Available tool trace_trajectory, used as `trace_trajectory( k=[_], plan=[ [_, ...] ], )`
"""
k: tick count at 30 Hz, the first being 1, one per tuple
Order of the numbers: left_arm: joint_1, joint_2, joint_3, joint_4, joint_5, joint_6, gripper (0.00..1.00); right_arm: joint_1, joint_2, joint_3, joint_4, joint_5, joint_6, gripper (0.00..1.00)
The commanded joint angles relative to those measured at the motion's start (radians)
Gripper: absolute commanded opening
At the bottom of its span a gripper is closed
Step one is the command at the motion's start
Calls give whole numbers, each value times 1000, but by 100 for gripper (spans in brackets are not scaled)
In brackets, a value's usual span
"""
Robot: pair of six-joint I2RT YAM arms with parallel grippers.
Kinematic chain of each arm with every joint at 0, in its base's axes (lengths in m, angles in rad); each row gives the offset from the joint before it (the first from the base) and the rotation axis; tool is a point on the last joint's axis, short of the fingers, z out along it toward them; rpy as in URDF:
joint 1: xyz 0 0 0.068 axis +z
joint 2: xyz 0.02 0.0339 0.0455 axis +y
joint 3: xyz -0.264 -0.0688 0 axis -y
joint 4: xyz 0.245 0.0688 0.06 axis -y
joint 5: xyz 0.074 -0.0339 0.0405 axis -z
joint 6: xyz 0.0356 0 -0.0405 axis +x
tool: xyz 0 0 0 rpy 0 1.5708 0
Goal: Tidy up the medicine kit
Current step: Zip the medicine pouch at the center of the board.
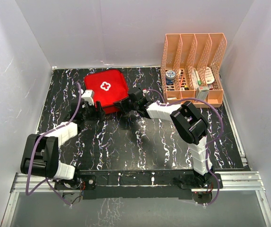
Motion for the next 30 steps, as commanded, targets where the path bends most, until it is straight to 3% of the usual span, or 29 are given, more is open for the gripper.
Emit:
trace_trajectory(
  k=[1,12,17,24,28,30],
  plan=[
    [-15,26,-2,76,-39,-1,60,-26,23,-19,-89,33,-15,0],
    [-38,88,-16,214,-112,-28,59,-29,18,-38,-89,31,-16,0],
    [-49,106,-14,246,-133,-40,53,-32,17,-34,-91,33,-20,0],
    [-50,109,-7,264,-172,-67,29,-34,28,-21,-96,24,-25,0],
    [-49,101,15,242,-165,-76,0,-34,32,-15,-96,19,-25,0],
    [-50,94,23,225,-155,-78,0,-35,34,-15,-97,17,-26,0]
  ],
)
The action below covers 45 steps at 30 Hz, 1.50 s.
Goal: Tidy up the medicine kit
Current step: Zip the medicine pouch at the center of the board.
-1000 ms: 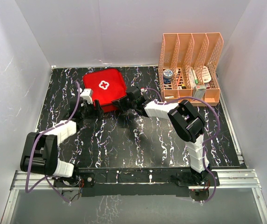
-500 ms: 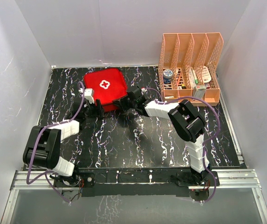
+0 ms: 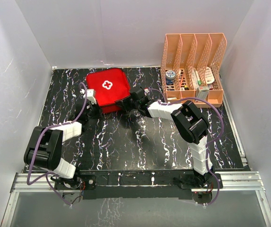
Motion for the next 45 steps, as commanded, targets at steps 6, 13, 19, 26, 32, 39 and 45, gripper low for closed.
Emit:
trace_trajectory(
  k=[6,13,19,26,32,39,45],
  plan=[
    [3,-86,49,-74,16,-4,0,-13,31,-20,-96,20,-19,0],
    [36,-193,53,-219,46,-1,0,-15,22,-35,-89,24,-14,0],
    [118,-219,58,-279,78,24,0,-20,20,-38,-88,21,-17,0],
    [257,-189,79,-307,133,72,0,-25,19,-40,-95,24,-22,0],
    [311,-161,97,-297,129,81,0,-26,24,-32,-98,26,-22,0],
    [337,-106,139,-306,238,97,0,-42,69,76,-76,-30,-151,0],
    [334,-102,144,-317,432,107,0,-49,124,192,-93,-69,-237,0]
  ],
)
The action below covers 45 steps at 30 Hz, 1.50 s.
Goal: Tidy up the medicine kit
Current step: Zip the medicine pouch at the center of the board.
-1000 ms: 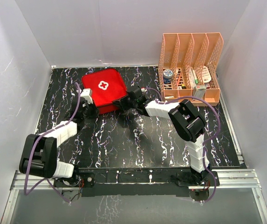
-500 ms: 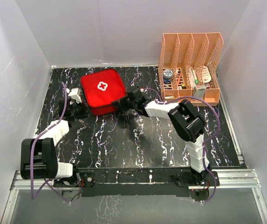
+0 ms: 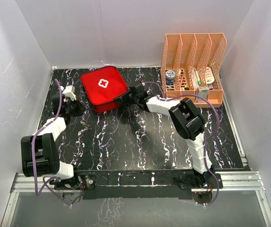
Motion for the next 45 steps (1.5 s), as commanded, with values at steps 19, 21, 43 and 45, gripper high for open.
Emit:
trace_trajectory(
  k=[19,21,43,45],
  plan=[
    [-143,9,-105,202,76,98,65,-18,42,-3,-14,5,-70,0],
    [-155,23,-105,242,39,95,65,-18,39,-7,-13,4,-71,0],
    [-189,121,-32,377,-73,103,55,-20,46,-34,6,-5,-53,0],
    [-190,118,-30,376,-70,98,47,-19,49,-31,6,-7,-51,0]
  ],
)
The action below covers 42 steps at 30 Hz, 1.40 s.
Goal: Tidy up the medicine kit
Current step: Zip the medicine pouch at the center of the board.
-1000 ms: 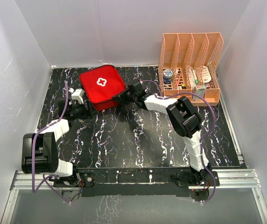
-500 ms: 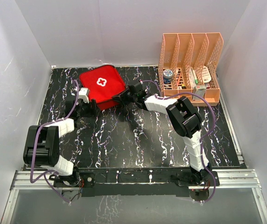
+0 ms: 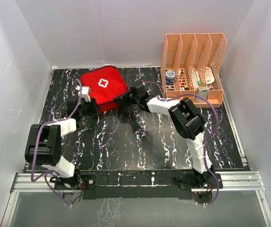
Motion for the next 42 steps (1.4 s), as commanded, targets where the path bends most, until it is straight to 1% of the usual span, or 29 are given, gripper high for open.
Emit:
trace_trajectory(
  k=[1,5,8,12,16,22,27,30,38,42],
  plan=[
    [-4,-20,43,44,-4,-5,41,-4,30,-25,-55,26,-26,0],
    [-4,-7,42,36,-6,-10,15,-5,31,-24,-55,24,-22,0],
    [-5,-3,38,45,-10,-11,0,-5,32,-26,-55,24,-22,0],
    [-4,3,44,46,-9,-10,0,-6,35,-23,-55,24,-20,0],
    [-4,-3,62,12,4,0,0,-9,36,-13,-63,24,-26,0],
    [17,-49,77,-67,20,16,0,-28,10,0,-112,37,-106,0],
    [79,-72,77,-118,15,23,0,-71,-45,-81,-94,59,-119,0],
    [118,-71,81,-127,24,27,0,-88,-62,-96,-87,65,-127,0],
    [128,-56,107,-135,73,27,0,-93,-50,-62,-74,35,-156,0],
    [129,-59,125,-152,97,39,0,-101,-42,-17,-117,12,-231,0]
  ],
)
